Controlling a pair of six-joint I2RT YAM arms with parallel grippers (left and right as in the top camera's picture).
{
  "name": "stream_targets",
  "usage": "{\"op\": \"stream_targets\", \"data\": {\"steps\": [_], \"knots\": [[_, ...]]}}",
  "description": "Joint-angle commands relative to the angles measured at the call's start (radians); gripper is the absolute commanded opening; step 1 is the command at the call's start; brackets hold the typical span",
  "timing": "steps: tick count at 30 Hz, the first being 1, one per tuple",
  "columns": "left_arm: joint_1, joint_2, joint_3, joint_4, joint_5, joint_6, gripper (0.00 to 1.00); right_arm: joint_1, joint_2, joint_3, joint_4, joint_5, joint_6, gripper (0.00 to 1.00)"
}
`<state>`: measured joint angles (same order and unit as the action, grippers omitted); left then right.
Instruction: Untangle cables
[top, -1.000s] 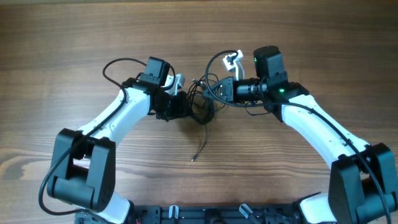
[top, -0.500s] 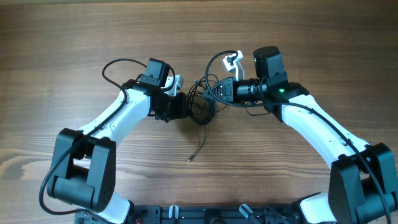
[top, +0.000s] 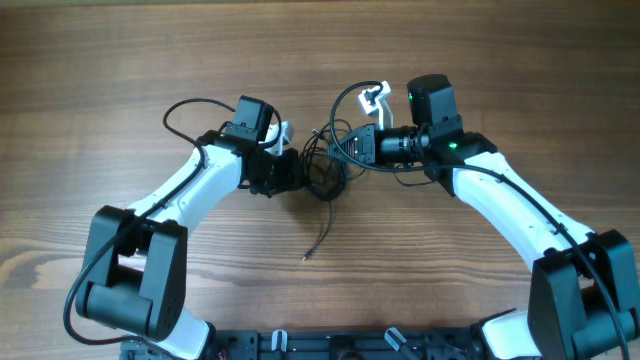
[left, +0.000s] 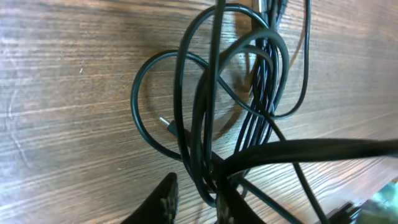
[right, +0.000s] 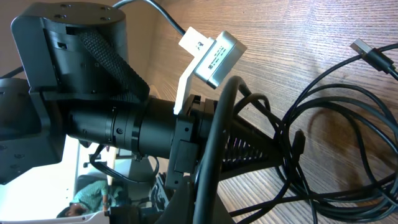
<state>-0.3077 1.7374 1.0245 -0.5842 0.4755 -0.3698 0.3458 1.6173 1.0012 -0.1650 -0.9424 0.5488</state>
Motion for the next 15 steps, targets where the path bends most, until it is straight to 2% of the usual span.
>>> {"op": "stream_targets", "data": {"steps": [1, 9, 13, 15], "knots": [[-0.006, 0.013, -0.011, 0.007, 0.006, -0.119, 0.18, 0.002, 0.01, 0.007, 0.002, -0.024, 0.003, 0.04], [-0.069, 0.013, -0.011, 0.046, -0.008, -0.136, 0.18, 0.002, 0.01, 0.007, 0.002, -0.024, 0.003, 0.04], [-0.083, 0.013, -0.011, 0.039, -0.087, -0.135, 0.13, 0.002, 0.01, 0.007, -0.002, -0.024, 0.003, 0.04], [-0.082, 0.013, -0.011, 0.03, -0.127, -0.133, 0.05, 0.002, 0.01, 0.007, -0.002, -0.023, 0.002, 0.04]]}}
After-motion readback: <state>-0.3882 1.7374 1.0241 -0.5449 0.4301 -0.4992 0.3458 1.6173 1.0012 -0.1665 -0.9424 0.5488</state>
